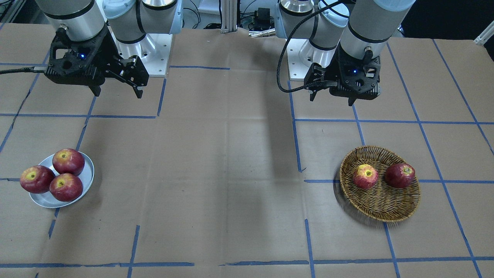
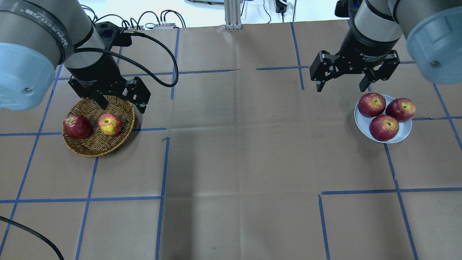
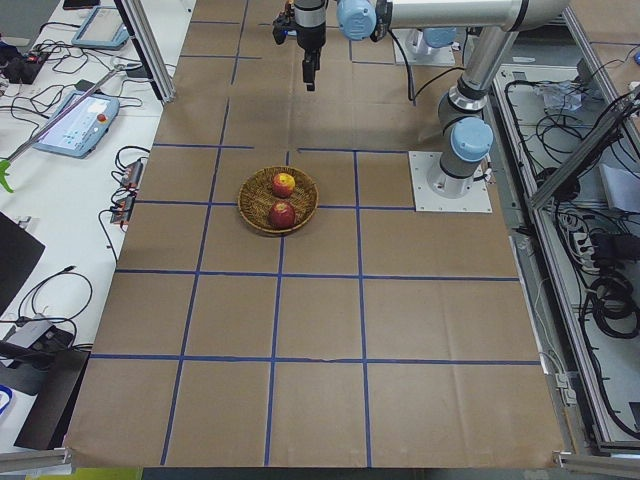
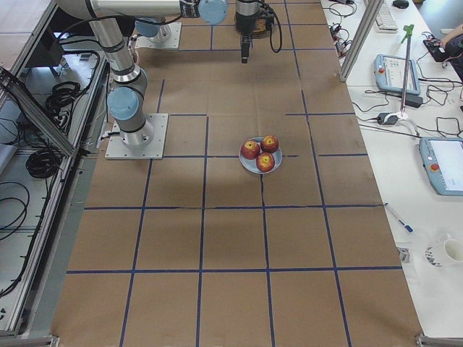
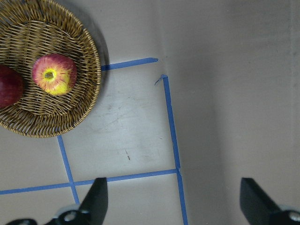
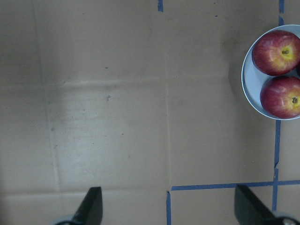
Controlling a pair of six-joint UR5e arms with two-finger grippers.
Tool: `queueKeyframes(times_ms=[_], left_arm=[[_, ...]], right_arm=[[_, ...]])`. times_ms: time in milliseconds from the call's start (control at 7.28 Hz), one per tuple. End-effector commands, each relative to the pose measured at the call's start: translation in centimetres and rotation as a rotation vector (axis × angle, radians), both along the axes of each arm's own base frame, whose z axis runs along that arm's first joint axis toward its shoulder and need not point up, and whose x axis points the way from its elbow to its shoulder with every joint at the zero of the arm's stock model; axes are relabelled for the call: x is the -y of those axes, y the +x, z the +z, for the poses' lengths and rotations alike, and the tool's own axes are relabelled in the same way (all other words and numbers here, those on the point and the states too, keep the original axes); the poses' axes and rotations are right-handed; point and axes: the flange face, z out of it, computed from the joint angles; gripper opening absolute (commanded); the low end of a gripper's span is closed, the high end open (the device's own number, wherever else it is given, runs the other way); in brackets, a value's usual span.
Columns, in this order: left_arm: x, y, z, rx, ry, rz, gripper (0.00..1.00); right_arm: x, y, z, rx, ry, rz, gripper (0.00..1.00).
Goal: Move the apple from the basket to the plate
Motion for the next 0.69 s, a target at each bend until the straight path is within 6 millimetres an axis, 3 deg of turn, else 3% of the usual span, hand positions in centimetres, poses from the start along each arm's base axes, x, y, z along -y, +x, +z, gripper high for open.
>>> queueKeyframes(times_ms=[0, 412, 550], left_arm=[[-0.22, -0.04, -0.14, 0.0, 0.003, -0.004, 0.99], [0.31, 0.3, 0.32, 0.004, -0.007, -0.002, 0.99], [-0.04, 0.3, -0.66, 0.004, 0.015, -0.001, 0.99]], right_arm=[[0.0, 0.02, 0.02, 0.0, -0.001, 0.002, 1.0], [0.0, 0.02, 0.02, 0.0, -0.001, 0.0, 1.0], [0.02, -0.06, 0.02, 0.0, -0.001, 0.0, 1.0]])
